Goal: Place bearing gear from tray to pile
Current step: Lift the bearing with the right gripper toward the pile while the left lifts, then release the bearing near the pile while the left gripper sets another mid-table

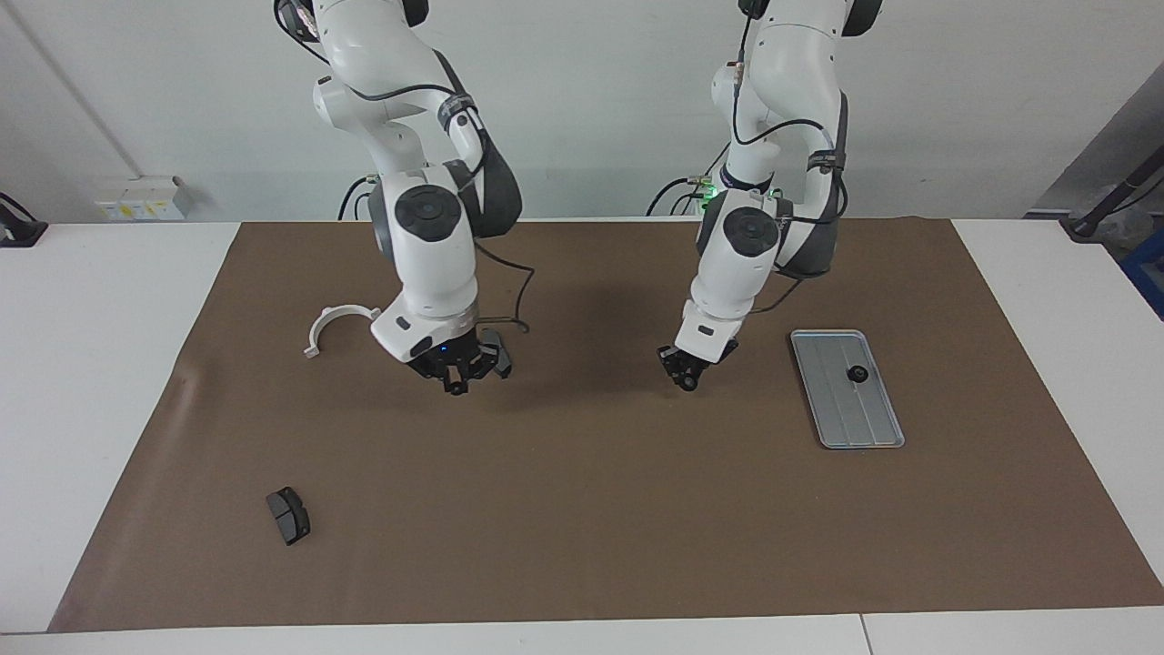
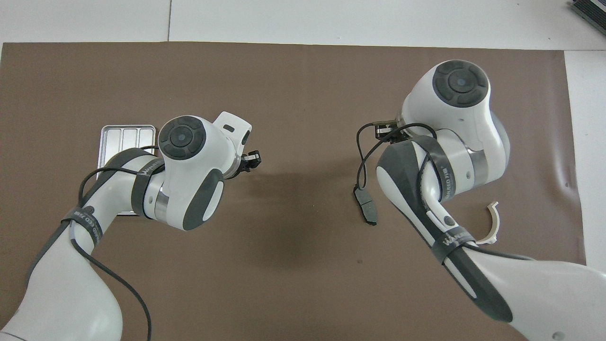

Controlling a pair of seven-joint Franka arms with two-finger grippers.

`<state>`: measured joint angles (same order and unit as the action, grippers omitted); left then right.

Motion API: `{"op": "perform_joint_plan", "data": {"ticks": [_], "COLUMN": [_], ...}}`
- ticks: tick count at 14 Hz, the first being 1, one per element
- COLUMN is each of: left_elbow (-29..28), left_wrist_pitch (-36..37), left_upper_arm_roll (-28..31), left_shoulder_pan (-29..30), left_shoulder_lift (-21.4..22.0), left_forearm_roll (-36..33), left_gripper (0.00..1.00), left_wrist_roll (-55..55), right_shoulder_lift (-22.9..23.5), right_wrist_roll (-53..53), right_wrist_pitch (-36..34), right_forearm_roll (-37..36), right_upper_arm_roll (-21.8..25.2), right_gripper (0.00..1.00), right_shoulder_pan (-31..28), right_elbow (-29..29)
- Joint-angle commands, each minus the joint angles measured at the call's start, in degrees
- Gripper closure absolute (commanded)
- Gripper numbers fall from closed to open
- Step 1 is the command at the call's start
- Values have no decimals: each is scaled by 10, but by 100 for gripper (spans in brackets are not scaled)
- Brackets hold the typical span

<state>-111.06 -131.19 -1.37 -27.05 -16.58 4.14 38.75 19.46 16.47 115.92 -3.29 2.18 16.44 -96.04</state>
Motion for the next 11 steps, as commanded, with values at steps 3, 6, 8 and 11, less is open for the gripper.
{"op": "perform_joint_plan", "data": {"ticks": [3,6,8,11], "left_elbow": [-3,0,-1,0], "left_wrist_pitch": [-49,-53,-56,-57], "left_upper_arm_roll": [10,10,10,11], "left_shoulder_pan": [-51,-64,-64,-58], "left_shoulder_lift": [-15,-21,-21,-22], "left_forearm_roll": [-11,-11,-11,-13], "left_gripper": [80,76,66,46], "left_wrist_roll": [61,70,69,66], "right_shoulder_lift": [-7,-4,11,36], "right_wrist_roll": [-142,-206,-216,-216], "right_wrist_pitch": [54,125,148,185], "right_forearm_roll": [24,25,25,25], "right_upper_arm_roll": [-9,-9,-9,-9], "right_gripper": [100,100,100,100], "right_shoulder_pan": [-100,-149,-161,-171], "right_elbow": [-56,-109,-114,-114]}}
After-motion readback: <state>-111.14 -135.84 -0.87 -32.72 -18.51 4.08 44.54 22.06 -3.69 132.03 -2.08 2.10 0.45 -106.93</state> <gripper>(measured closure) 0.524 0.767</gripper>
